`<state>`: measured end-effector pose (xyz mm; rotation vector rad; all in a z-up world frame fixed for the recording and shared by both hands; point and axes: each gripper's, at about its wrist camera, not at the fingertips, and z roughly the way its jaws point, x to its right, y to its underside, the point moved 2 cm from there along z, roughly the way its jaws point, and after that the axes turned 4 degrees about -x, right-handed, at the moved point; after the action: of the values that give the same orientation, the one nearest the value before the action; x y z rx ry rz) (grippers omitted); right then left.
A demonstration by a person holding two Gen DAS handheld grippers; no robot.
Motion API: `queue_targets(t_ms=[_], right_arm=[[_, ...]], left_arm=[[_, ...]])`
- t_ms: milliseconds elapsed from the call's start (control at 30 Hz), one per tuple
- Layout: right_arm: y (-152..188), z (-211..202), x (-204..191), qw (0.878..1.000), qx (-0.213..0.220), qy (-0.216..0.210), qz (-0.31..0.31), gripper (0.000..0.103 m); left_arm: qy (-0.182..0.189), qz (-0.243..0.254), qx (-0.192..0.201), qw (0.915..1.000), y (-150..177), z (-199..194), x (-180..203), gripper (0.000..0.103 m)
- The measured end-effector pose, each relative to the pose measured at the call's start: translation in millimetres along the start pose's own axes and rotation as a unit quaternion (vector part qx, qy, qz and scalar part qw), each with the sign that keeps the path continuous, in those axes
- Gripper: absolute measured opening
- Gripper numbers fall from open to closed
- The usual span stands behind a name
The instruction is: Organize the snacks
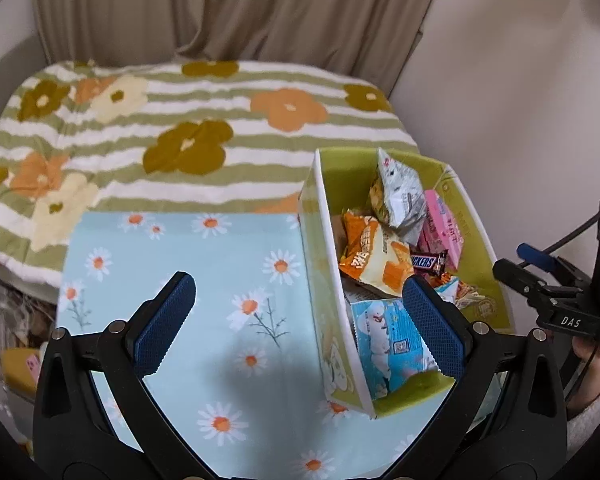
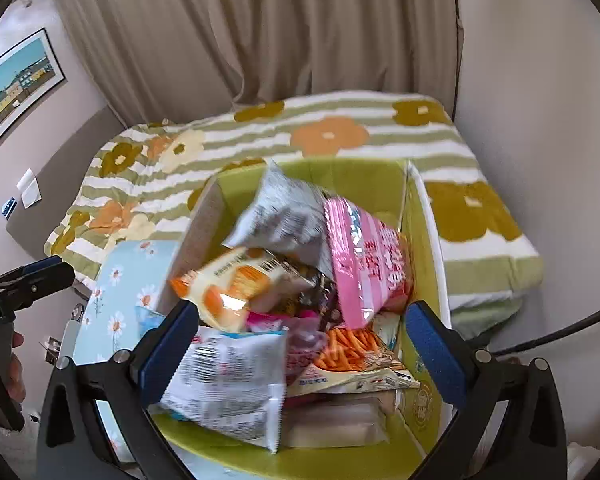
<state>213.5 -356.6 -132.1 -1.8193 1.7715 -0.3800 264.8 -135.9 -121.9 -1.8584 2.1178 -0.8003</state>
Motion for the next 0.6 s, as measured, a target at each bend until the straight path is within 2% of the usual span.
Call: queue_targets(t_ms=[200,300,467,600], right_arm=[[-2,-57,-38,0.998,0.058,0.019,-0.01,0.103],[6,-93,-63,0.995,0.097,0.029,-0.011,0.103],[36,-141,-107,0.988,0.149,0.046,-0.01,0.103],[61,-157,-133,0.983,0.163,0.076,-0.019,0.103]], left_arm=[[-0.014,0.012,0.066,0.9976,7,-60,-9,0.103],[-0.023,0.028,0.108,0.9935,20,-102,-12,0.103],[-0.037,0.033,0.154,0.9869,54,-159,-27,0.103],[-0.043,0.042,0.182,0.9814,86,-190,-35,0.103]])
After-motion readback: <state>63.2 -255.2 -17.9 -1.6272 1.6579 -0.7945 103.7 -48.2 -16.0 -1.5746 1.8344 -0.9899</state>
